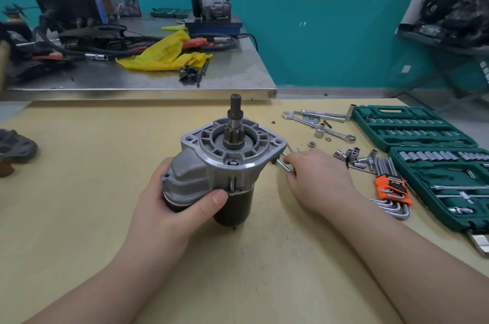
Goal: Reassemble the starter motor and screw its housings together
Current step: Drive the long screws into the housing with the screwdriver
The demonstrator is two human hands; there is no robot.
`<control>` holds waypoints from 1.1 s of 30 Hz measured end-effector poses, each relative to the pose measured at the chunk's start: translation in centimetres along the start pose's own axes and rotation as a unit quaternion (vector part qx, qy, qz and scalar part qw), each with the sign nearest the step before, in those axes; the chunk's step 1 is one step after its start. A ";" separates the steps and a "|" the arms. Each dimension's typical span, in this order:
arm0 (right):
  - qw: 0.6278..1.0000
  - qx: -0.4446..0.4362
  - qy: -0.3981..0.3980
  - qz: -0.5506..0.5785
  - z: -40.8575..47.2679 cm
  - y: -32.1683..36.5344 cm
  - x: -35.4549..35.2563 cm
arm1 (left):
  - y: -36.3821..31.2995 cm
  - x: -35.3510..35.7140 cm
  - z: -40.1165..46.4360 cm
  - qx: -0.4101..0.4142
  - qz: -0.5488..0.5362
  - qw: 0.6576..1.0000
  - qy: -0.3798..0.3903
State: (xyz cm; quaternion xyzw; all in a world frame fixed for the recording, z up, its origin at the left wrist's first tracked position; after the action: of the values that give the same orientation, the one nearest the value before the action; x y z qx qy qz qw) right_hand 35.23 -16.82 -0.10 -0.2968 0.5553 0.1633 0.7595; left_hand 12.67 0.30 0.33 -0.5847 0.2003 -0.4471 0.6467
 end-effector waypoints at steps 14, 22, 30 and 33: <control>0.951 0.132 -0.023 0.278 -1.8 -2.1 0.3 | 0.3 -0.1 0.1 -0.007 0.003 1.000 0.000; 0.999 -0.019 -0.011 0.039 -2.5 1.2 -0.4 | 0.3 -0.2 0.0 -0.002 0.010 1.000 -0.006; 0.996 0.094 -0.008 0.009 1.2 -2.2 -0.1 | 0.3 -0.2 0.1 -0.003 0.002 1.000 0.000; 0.996 0.069 0.011 -0.056 1.5 -1.9 0.5 | 0.3 -0.2 0.1 0.002 0.002 1.000 0.001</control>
State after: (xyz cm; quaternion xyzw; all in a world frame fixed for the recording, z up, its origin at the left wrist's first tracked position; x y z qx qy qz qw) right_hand 37.58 -17.39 0.29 -0.2763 0.5564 0.0786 0.7797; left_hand 12.77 0.45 -0.02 -0.5827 0.2015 -0.4467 0.6483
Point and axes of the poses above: each hand's wrist, its own z-axis towards the middle knuckle, its own x-axis out of the palm, y = z × x, the point moved 3 cm from there along z, towards the middle knuckle, and after that the axes turned 15 degrees about -z, right-handed, at the moved point
